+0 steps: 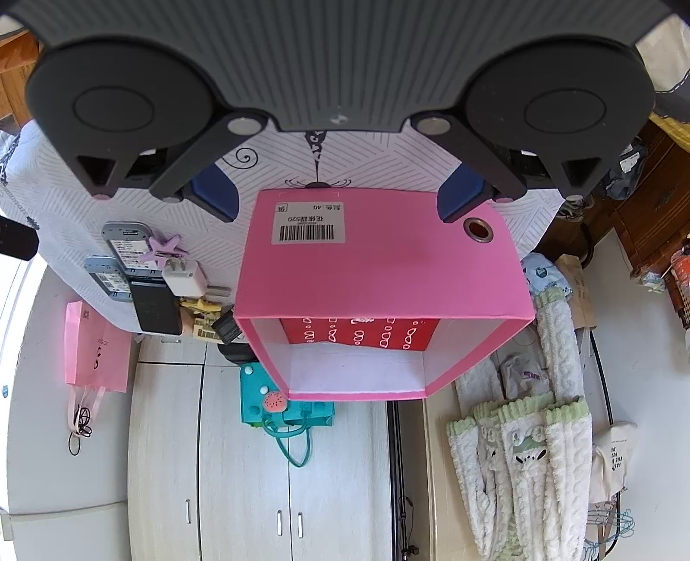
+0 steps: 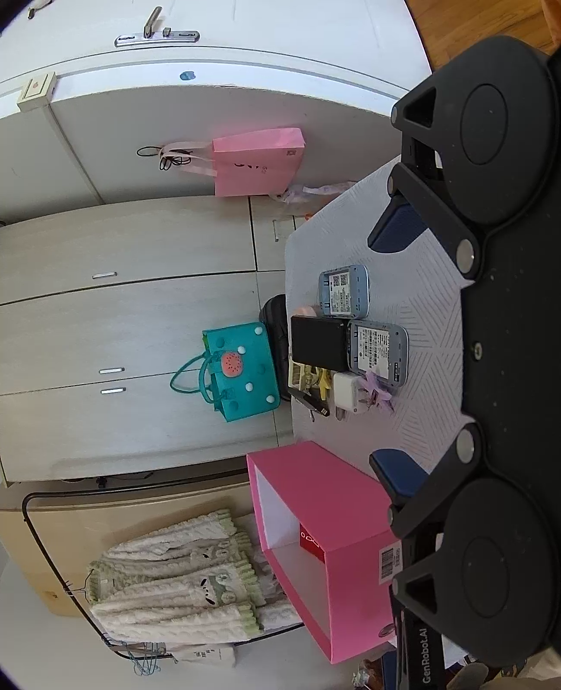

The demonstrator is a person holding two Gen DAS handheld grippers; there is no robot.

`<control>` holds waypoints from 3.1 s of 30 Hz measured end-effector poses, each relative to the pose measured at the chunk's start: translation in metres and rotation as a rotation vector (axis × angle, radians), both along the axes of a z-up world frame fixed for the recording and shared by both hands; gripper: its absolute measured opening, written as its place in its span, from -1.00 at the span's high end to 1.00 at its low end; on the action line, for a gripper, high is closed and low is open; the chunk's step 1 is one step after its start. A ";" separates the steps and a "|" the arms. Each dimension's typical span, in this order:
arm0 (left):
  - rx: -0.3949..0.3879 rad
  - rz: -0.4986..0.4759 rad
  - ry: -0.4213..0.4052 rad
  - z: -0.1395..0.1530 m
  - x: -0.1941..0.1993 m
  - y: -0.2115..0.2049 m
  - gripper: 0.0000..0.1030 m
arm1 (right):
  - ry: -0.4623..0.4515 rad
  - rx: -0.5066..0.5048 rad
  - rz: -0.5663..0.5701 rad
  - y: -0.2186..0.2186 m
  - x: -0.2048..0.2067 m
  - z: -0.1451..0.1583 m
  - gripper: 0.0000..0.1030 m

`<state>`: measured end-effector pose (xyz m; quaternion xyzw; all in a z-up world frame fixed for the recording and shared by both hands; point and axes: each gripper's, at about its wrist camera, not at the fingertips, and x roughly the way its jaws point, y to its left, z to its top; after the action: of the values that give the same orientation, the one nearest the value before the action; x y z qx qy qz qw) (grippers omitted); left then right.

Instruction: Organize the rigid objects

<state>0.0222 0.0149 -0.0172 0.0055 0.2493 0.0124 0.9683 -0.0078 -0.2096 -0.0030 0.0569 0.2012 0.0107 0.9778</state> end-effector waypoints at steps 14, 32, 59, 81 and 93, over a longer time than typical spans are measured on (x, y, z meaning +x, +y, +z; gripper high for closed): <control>-0.005 0.023 -0.005 -0.005 0.004 0.003 -0.95 | 0.018 -0.002 0.021 0.009 0.005 -0.005 -0.93; -0.044 0.024 0.009 -0.009 0.005 0.009 -1.00 | -0.009 0.010 0.022 0.011 0.004 -0.006 -0.97; -0.059 -0.036 -0.022 -0.008 0.002 0.007 -0.98 | -0.106 0.032 -0.004 0.004 -0.001 -0.013 -1.00; 0.006 -0.232 0.009 0.035 0.011 0.027 -1.00 | -0.163 -0.083 0.193 0.002 0.035 -0.023 -1.00; 0.117 -0.261 0.123 0.082 0.087 0.081 -0.72 | 0.159 -0.076 0.214 -0.006 0.109 -0.058 -0.78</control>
<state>0.1093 0.0957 0.0650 0.0951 0.3042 -0.0996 0.9426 0.1010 -0.2153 -0.0608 -0.0012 0.2831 0.1029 0.9536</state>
